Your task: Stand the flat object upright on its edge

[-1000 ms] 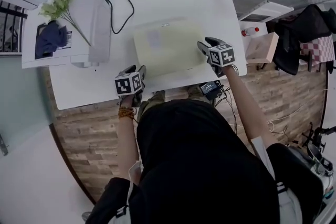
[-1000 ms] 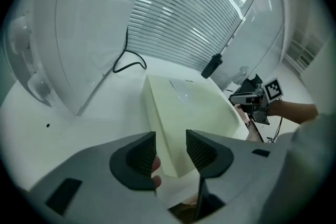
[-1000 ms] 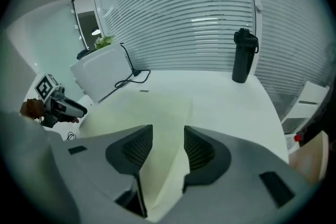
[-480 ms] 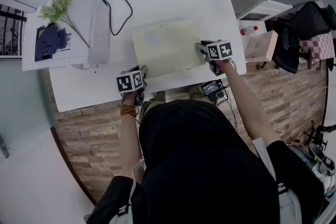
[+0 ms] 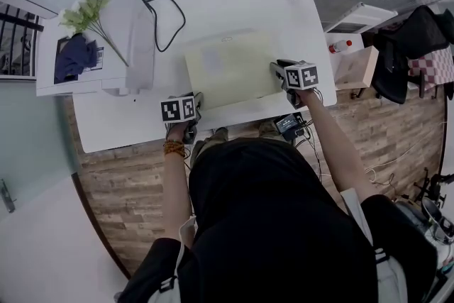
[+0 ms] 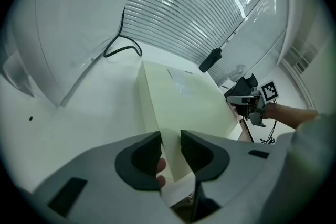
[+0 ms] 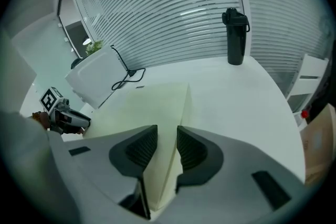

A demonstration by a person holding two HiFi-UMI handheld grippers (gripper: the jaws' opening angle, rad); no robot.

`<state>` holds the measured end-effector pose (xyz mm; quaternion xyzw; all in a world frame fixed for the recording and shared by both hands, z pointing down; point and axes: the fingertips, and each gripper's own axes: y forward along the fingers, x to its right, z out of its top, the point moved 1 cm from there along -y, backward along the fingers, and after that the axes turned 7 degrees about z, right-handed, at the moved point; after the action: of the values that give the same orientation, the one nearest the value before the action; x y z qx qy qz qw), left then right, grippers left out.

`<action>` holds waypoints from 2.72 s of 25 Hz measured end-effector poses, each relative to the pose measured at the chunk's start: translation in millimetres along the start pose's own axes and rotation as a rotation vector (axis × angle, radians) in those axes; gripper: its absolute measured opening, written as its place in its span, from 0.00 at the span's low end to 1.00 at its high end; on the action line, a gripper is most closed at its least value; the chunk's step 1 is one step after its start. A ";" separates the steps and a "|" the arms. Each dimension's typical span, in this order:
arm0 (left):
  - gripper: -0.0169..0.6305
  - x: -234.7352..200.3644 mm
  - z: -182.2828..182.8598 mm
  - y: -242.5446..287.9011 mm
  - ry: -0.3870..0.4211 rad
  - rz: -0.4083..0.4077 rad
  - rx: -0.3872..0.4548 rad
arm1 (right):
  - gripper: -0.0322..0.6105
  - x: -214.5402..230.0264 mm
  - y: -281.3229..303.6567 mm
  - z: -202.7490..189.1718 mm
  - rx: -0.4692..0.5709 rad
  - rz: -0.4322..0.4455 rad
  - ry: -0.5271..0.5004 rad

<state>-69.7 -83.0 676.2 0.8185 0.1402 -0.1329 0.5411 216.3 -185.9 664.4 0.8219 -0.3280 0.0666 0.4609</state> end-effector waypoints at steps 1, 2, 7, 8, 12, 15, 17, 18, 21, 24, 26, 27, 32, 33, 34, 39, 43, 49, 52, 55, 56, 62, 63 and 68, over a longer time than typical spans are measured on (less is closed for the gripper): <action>0.21 -0.9 0.1 0.5 -0.002 -0.002 -0.005 | 0.22 -0.1 -0.2 0.6 0.003 -0.002 0.000; 0.20 -1.7 0.2 1.0 -0.004 -0.003 -0.009 | 0.21 -0.1 0.1 1.1 0.004 -0.003 -0.001; 0.20 -3.2 0.9 3.1 -0.017 -0.002 -0.020 | 0.20 -1.1 -3.5 5.0 0.017 -0.011 0.001; 0.20 -3.5 0.9 3.2 -0.019 -0.003 -0.023 | 0.19 -1.5 -4.9 5.9 0.020 -0.010 -0.001; 0.19 -4.4 -0.5 3.3 -0.024 0.005 -0.033 | 0.16 -2.1 -8.6 7.6 0.017 0.001 0.000; 0.19 -4.7 -0.5 3.7 -0.027 0.010 -0.035 | 0.15 -1.8 -8.5 9.2 0.014 -0.003 0.000; 0.19 -4.9 0.2 4.1 -0.026 0.011 -0.038 | 0.15 -1.7 -8.6 10.3 0.016 -0.004 0.004; 0.19 -4.8 0.4 4.3 -0.024 0.010 -0.041 | 0.15 -1.5 -9.3 10.5 0.018 -0.002 0.009; 0.19 -4.7 0.4 4.4 -0.024 0.004 -0.047 | 0.13 -1.6 -11.9 11.5 0.018 0.010 0.023; 0.18 -5.0 0.6 4.9 -0.029 -0.003 -0.051 | 0.12 -2.4 -13.8 13.5 0.011 0.017 0.019; 0.18 -5.4 0.3 4.8 -0.032 -0.005 -0.055 | 0.12 -3.5 -14.8 14.3 0.010 0.021 0.015; 0.18 -5.5 -0.1 4.8 -0.033 -0.006 -0.058 | 0.12 -4.0 -15.3 14.6 0.010 0.023 0.015; 0.18 -6.9 1.4 5.5 -0.037 -0.009 -0.060 | 0.11 -6.4 -16.3 18.3 0.022 0.019 0.033; 0.18 -6.9 1.1 5.3 -0.039 -0.008 -0.060 | 0.11 -7.3 -16.9 18.7 0.025 0.017 0.035; 0.18 -6.8 0.7 5.1 -0.040 -0.007 -0.060 | 0.11 -7.9 -17.8 18.9 0.028 0.017 0.037; 0.18 -8.4 0.9 5.0 -0.052 -0.021 -0.057 | 0.11 -10.4 -20.9 23.2 0.043 0.039 0.038; 0.18 -9.1 1.9 4.6 -0.067 -0.034 -0.053 | 0.11 -15.5 -25.1 30.4 0.066 0.058 0.047; 0.18 -11.8 1.4 2.3 -0.077 -0.035 -0.054 | 0.10 -27.5 -35.2 43.0 0.104 0.047 0.026; 0.18 -13.3 2.0 1.7 -0.086 -0.039 -0.049 | 0.10 -32.1 -39.0 46.5 0.109 0.050 0.017; 0.18 -14.4 1.2 1.8 -0.094 -0.038 -0.050 | 0.10 -36.1 -40.1 48.8 0.114 0.058 0.003; 0.18 -14.6 0.9 1.9 -0.097 -0.038 -0.050 | 0.10 -37.3 -40.8 49.7 0.117 0.061 0.002; 0.18 -15.6 0.5 0.2 -0.111 -0.037 -0.044 | 0.10 -48.0 -49.0 57.3 0.156 0.089 0.028; 0.18 -16.3 0.6 0.1 -0.113 -0.036 -0.043 | 0.10 -50.5 -49.7 58.4 0.154 0.089 0.021; 0.19 -17.8 0.3 -1.0 -0.113 -0.030 -0.043 | 0.10 -62.4 -55.5 64.7 0.152 0.102 -0.018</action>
<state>-86.5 -84.5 681.9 0.7956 0.1247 -0.1839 0.5637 188.7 -188.0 562.4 0.8373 -0.3674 0.1072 0.3904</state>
